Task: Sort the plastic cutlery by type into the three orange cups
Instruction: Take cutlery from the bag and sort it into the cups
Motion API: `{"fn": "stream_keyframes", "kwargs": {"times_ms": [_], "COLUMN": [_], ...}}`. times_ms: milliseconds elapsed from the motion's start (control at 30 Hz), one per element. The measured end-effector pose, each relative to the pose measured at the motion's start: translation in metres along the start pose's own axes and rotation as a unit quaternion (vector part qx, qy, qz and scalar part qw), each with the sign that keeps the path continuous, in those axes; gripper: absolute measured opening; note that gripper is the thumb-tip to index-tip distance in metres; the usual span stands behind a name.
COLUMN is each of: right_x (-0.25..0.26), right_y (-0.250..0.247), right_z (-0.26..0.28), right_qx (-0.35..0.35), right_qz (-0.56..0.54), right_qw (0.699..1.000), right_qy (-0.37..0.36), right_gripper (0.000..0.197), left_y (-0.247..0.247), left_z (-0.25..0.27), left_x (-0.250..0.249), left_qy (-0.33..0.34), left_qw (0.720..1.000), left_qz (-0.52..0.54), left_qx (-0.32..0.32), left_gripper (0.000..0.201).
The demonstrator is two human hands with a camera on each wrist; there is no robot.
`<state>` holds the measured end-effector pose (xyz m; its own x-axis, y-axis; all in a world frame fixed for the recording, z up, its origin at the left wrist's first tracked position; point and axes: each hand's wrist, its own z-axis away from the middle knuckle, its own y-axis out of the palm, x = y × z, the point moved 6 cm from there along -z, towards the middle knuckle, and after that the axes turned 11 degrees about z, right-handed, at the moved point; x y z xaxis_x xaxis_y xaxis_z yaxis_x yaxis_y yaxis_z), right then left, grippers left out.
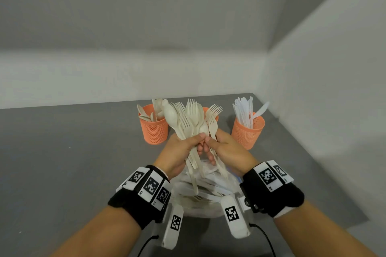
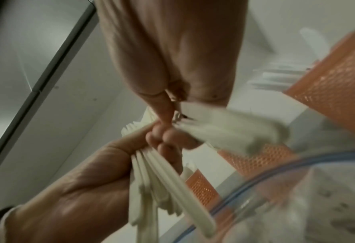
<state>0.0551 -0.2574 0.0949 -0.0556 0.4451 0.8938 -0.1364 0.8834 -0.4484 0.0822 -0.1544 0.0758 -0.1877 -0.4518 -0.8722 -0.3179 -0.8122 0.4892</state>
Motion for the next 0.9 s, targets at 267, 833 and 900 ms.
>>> {"fn": "stream_keyframes", "kwargs": {"times_ms": [267, 833, 900], "right_x": [-0.003, 0.017, 0.028], "right_y": [0.000, -0.009, -0.008], "right_z": [0.003, 0.008, 0.011], "right_qx": [-0.073, -0.227, -0.229], "right_qz": [-0.061, -0.048, -0.049], "right_qw": [0.995, 0.971, 0.966], "right_qy": [0.017, -0.064, -0.106], "right_gripper": [0.016, 0.013, 0.013], "left_y": [-0.001, 0.004, 0.000], "left_z": [0.007, 0.008, 0.007], "left_x": [-0.002, -0.003, -0.004], "left_qy": [-0.016, -0.013, 0.007], "left_qw": [0.997, 0.995, 0.998], "left_qz": [0.079, 0.086, 0.025], "left_qx": [-0.018, -0.043, -0.059], "left_gripper": [0.013, 0.032, 0.027]}}
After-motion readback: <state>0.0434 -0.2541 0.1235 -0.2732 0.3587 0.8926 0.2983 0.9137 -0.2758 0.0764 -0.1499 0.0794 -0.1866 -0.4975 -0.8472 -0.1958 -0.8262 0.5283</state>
